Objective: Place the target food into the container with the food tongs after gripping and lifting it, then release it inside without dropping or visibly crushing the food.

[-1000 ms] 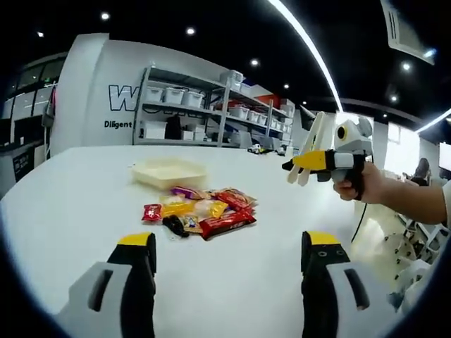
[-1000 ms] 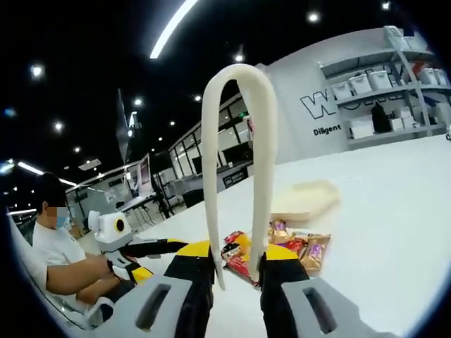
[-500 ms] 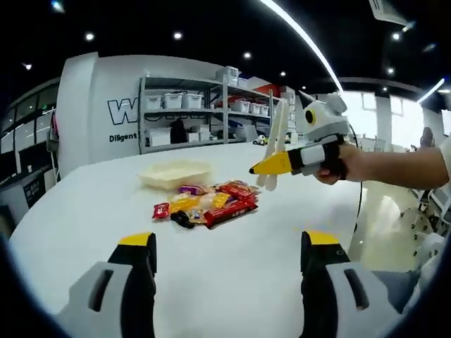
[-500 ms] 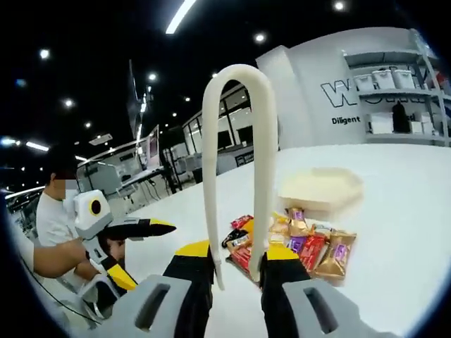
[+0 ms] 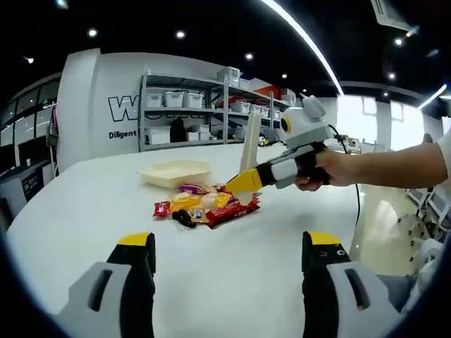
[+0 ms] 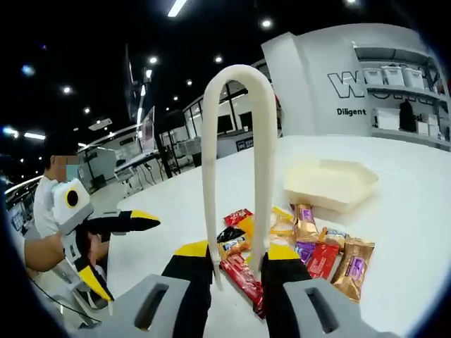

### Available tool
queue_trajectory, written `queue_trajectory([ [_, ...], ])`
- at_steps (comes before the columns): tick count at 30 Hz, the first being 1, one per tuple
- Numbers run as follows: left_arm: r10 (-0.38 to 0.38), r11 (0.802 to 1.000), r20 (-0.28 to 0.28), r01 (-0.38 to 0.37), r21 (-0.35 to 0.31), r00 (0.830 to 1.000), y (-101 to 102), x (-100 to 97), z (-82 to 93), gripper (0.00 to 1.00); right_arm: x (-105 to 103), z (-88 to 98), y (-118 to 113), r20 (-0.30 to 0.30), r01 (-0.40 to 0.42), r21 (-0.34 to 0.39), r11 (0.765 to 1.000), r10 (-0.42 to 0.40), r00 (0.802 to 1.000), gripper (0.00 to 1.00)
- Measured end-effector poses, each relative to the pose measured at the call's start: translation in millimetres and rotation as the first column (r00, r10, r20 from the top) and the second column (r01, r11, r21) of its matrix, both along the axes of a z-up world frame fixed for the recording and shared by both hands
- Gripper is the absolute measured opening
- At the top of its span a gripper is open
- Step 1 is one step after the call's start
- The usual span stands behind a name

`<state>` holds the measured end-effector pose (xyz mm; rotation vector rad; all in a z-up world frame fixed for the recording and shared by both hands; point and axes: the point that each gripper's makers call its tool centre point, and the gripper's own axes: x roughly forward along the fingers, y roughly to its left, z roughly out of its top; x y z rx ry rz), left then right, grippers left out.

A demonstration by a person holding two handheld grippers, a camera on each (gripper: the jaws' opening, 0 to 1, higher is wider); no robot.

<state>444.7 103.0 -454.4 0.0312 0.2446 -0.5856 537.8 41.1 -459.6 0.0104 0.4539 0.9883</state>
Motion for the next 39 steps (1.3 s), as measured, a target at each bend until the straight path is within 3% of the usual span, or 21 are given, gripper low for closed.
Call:
queue_trajectory([
  [3,0.009,1.000,0.040,-0.009,0.006,0.999,3.9,-1.4,5.5,0.81,-1.0,-4.8,-1.6,0.005,0.001,-0.010,1.000,-0.001,1.000,0.21],
  [5,0.006,1.000,0.034,-0.006,-0.002,0.999,6.0,-2.8,4.9,0.79,-2.9,-4.8,-2.9,-0.033,0.006,-0.007,1.000,-0.006,0.999,0.21],
  [8,0.006,1.000,0.021,-0.006,0.003,1.000,7.1,-3.0,2.0,0.80,-7.6,-5.0,-5.0,-0.035,0.002,-0.013,1.000,-0.003,0.999,0.21],
  [11,-0.006,1.000,0.022,0.006,0.019,1.000,5.7,-5.7,-0.5,0.80,-19.1,-5.1,-8.0,-0.090,0.012,0.009,1.000,-0.011,0.996,0.21],
  [16,-0.018,1.000,0.030,0.018,0.000,0.999,3.1,-8.3,0.3,0.81,-27.5,-5.2,-10.2,-0.068,0.000,-0.030,1.000,-0.002,0.998,0.22],
  [19,-0.019,1.000,0.023,0.019,-0.014,1.000,3.2,-9.3,-0.9,0.81,-26.5,-2.1,-7.3,-0.019,-0.002,-0.053,0.999,0.001,1.000,0.22],
  [23,-0.025,1.000,0.029,0.025,-0.003,0.999,3.3,-11.4,-0.7,0.81,-13.6,-3.9,-1.0,0.040,-0.006,-0.083,0.997,0.009,0.999,0.23],
  [26,-0.026,1.000,0.027,0.026,-0.002,0.999,3.5,-12.5,-0.4,0.81,-12.3,-11.6,3.6,0.031,-0.017,-0.101,0.995,0.020,0.999,0.23],
  [29,-0.026,1.000,0.032,0.025,0.008,0.999,4.9,-12.1,-0.4,0.81,-9.6,-9.6,4.9,0.059,-0.017,-0.103,0.995,0.024,0.998,0.24],
  [32,-0.026,1.000,0.032,0.026,0.014,0.999,5.5,-11.7,-1.3,0.81,-5.5,-6.4,3.4,0.124,-0.012,-0.136,0.991,0.029,0.992,0.24],
  [39,-0.031,1.000,0.026,0.031,0.004,0.999,3.4,-9.8,-3.6,0.81,-5.2,-19.9,4.5,0.088,-0.031,-0.156,0.987,0.046,0.995,0.25],
])
